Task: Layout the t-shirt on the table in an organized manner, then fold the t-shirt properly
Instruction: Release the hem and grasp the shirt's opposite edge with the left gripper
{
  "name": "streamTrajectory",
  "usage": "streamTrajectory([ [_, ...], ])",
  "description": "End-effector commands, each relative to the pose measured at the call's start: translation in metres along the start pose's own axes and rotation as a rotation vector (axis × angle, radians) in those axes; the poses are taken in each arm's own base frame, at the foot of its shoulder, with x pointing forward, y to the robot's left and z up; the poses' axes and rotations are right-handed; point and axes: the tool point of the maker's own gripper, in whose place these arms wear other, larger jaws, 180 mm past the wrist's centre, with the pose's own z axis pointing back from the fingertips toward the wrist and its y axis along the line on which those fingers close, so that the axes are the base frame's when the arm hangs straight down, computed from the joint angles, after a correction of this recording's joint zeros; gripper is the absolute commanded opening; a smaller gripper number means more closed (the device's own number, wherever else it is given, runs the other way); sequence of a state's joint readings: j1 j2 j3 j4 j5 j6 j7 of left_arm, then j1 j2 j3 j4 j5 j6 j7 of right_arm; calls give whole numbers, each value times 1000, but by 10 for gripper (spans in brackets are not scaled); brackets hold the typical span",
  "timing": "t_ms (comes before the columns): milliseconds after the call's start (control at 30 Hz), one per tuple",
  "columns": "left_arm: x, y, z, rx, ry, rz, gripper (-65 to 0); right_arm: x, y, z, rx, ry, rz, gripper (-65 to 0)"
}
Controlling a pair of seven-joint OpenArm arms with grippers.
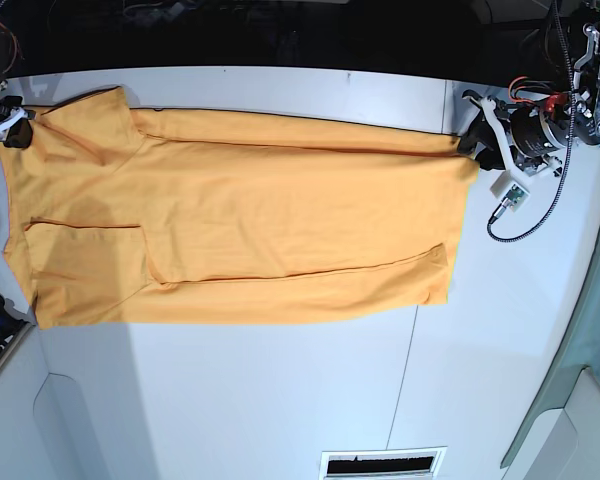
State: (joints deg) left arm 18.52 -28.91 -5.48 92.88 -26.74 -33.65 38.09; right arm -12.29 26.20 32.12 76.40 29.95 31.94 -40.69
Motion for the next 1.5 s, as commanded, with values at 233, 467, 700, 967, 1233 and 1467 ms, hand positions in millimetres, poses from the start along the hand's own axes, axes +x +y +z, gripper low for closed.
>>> streamTrajectory([
  [233, 27, 23, 18, 43, -103, 42, -383, 59, -7, 23, 17, -219, -47, -362],
  [467, 47, 49, 35, 97, -189, 91, -383, 108, -9, 29, 13, -346, -62, -362],
  [700, 95, 72, 41, 161, -309, 97, -383, 132, -30, 12, -52, -389, -122, -362],
  [967, 112, 105, 18, 168, -325, 179, -383, 139, -29, -33, 23, -351, -303, -362],
  [1233, 114, 103, -28, 113, -259, 188, -373, 136, 3, -59, 83, -307, -300, -362],
  [1467, 123, 95, -57, 77, -253, 264, -348, 131, 27, -72, 111, -307, -302, -362],
])
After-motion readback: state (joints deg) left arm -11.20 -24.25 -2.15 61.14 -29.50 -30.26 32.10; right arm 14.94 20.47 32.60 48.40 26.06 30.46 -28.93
